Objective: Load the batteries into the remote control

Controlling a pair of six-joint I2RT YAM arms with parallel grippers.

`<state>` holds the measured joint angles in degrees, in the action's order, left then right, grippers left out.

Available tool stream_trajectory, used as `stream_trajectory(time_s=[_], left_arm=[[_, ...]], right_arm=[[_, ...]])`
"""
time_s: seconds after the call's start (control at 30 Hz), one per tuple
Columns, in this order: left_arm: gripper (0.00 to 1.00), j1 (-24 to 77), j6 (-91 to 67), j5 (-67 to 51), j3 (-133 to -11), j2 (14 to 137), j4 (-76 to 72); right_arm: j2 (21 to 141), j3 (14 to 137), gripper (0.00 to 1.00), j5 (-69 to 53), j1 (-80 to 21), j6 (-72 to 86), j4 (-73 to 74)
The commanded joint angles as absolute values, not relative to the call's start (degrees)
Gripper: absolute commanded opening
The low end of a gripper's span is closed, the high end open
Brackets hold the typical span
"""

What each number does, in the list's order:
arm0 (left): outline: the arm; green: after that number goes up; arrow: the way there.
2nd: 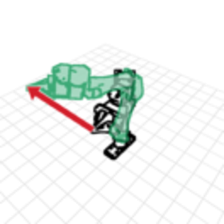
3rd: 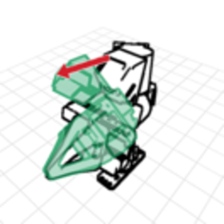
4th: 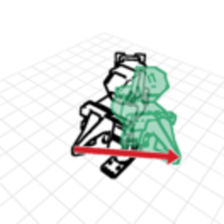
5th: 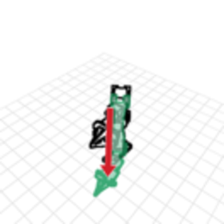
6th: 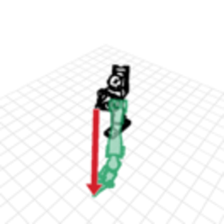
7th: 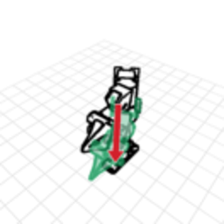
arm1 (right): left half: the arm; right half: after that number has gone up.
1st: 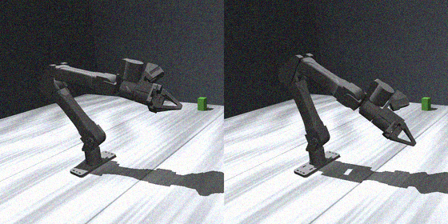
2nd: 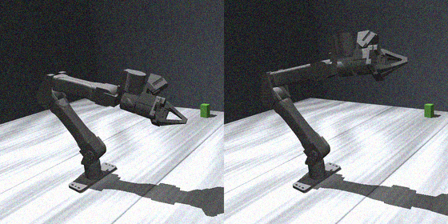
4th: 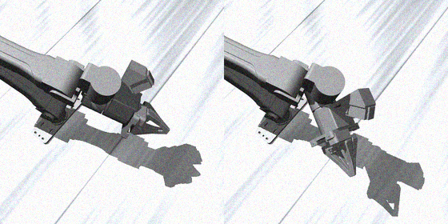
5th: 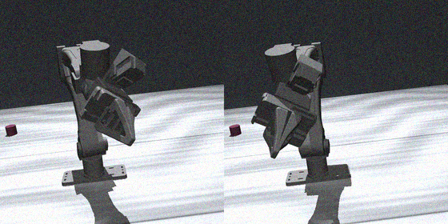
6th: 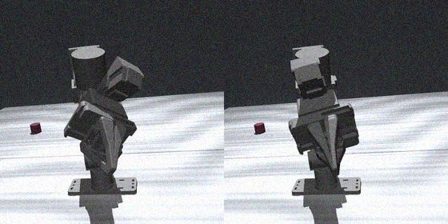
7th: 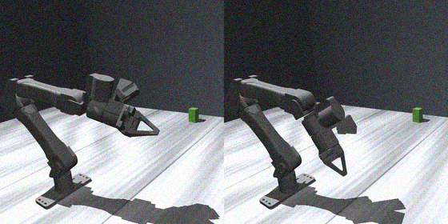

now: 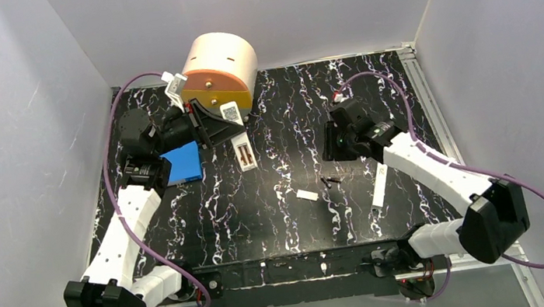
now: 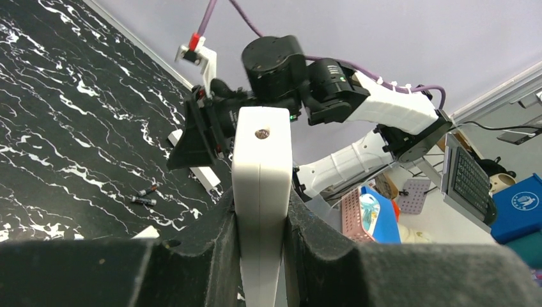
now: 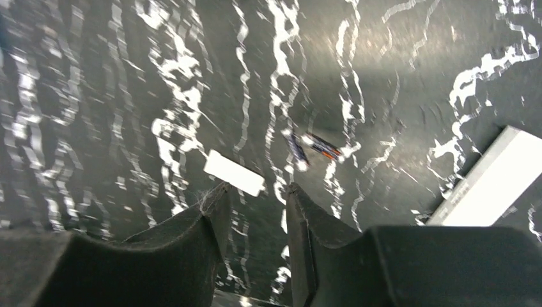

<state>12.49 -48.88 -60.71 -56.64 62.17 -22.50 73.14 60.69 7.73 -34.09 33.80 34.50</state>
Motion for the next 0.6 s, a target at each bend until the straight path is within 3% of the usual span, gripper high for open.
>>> stream_trajectory(time_s=[0.0,0.27,0.57], left_arm=[[0.0,12.3,-48.9,-62.3,-57.8,61.9,-22.9],[0.0,12.3,-49.4,-61.3,-57.0,61.7,-22.1],[0.0,12.3,-48.4,-61.0,-57.0,61.4,-19.8]], right_arm=[[74.1,57.5,0.44,9.4,-34.3,25.9,38.3],[81.3,56.3,0.46,5.7,-37.0,21.0,34.9],[84.0,55.0,0.41,12.9,-36.9,22.3,32.8]])
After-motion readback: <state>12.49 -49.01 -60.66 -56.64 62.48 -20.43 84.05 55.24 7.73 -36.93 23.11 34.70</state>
